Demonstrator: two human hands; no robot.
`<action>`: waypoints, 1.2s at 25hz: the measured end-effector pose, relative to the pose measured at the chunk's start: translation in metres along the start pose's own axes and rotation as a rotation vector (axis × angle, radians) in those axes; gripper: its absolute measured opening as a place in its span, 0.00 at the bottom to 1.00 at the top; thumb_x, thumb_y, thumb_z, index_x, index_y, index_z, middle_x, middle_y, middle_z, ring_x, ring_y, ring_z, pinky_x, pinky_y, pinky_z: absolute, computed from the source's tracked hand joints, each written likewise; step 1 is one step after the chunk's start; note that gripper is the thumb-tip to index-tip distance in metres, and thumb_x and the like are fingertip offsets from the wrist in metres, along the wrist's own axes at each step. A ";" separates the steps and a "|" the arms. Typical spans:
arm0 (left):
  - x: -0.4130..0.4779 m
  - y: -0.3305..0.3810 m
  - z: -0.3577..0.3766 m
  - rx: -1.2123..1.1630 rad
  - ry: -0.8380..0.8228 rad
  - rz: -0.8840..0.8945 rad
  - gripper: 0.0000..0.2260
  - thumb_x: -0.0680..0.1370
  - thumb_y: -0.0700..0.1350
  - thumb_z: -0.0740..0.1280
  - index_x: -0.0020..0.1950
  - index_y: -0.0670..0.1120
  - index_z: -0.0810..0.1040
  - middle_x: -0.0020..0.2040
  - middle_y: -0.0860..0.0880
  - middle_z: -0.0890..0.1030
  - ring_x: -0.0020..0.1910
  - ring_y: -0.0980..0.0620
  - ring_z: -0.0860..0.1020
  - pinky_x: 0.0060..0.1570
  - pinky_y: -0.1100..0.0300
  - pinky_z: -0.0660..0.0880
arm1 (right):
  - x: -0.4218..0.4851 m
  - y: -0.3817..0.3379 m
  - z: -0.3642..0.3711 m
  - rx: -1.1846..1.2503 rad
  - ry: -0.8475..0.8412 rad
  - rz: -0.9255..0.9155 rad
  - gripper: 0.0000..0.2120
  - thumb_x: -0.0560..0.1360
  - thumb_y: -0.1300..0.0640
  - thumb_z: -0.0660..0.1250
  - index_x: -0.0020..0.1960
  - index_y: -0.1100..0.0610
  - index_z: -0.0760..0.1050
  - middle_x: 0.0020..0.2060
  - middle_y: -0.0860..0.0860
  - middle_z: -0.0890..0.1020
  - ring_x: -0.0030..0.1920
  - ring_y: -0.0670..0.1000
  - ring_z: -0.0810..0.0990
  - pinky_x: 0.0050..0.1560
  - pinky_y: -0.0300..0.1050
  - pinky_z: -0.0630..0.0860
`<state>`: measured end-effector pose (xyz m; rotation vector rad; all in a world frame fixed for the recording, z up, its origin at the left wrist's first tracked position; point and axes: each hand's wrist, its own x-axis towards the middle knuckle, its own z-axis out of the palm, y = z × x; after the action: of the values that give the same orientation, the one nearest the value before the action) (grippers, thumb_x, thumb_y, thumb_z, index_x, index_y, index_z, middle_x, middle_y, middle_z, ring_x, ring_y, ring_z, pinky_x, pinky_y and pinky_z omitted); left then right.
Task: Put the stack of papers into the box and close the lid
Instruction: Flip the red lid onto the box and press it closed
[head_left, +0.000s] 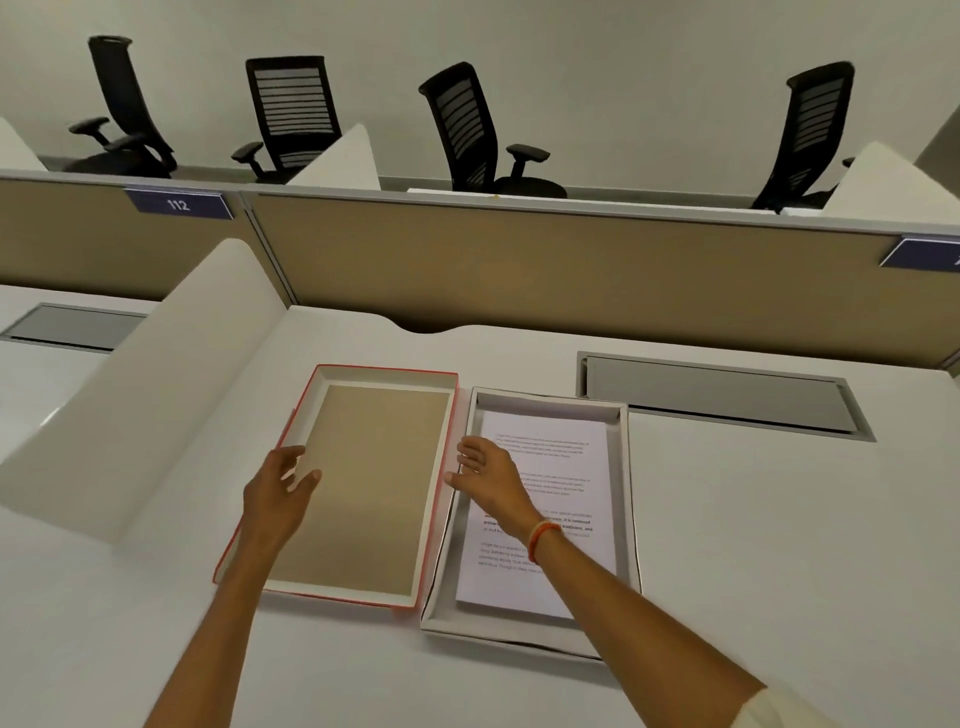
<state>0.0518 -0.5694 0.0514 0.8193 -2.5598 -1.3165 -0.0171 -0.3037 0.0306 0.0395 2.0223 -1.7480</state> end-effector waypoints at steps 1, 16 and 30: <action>0.005 -0.007 -0.006 0.029 0.019 0.003 0.20 0.75 0.41 0.71 0.66 0.43 0.72 0.66 0.41 0.77 0.66 0.39 0.76 0.64 0.45 0.73 | -0.001 0.001 0.007 0.012 0.003 0.008 0.34 0.70 0.62 0.75 0.73 0.58 0.65 0.69 0.55 0.72 0.70 0.54 0.72 0.69 0.46 0.70; 0.039 -0.085 -0.023 0.328 -0.007 -0.222 0.22 0.73 0.40 0.73 0.65 0.34 0.75 0.62 0.35 0.79 0.59 0.33 0.78 0.64 0.40 0.72 | 0.002 0.030 0.089 -0.394 0.106 0.253 0.24 0.72 0.69 0.66 0.66 0.64 0.65 0.55 0.58 0.76 0.53 0.53 0.77 0.46 0.37 0.76; 0.040 -0.018 -0.093 0.086 -0.116 -0.127 0.15 0.76 0.38 0.67 0.63 0.46 0.77 0.58 0.42 0.80 0.54 0.42 0.77 0.55 0.46 0.73 | 0.012 0.060 0.091 -0.374 0.138 0.151 0.18 0.64 0.71 0.69 0.51 0.59 0.73 0.47 0.56 0.81 0.45 0.55 0.82 0.44 0.46 0.83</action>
<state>0.0594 -0.6646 0.0891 0.9625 -2.7114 -1.3337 0.0209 -0.3815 -0.0371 0.1915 2.3480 -1.2866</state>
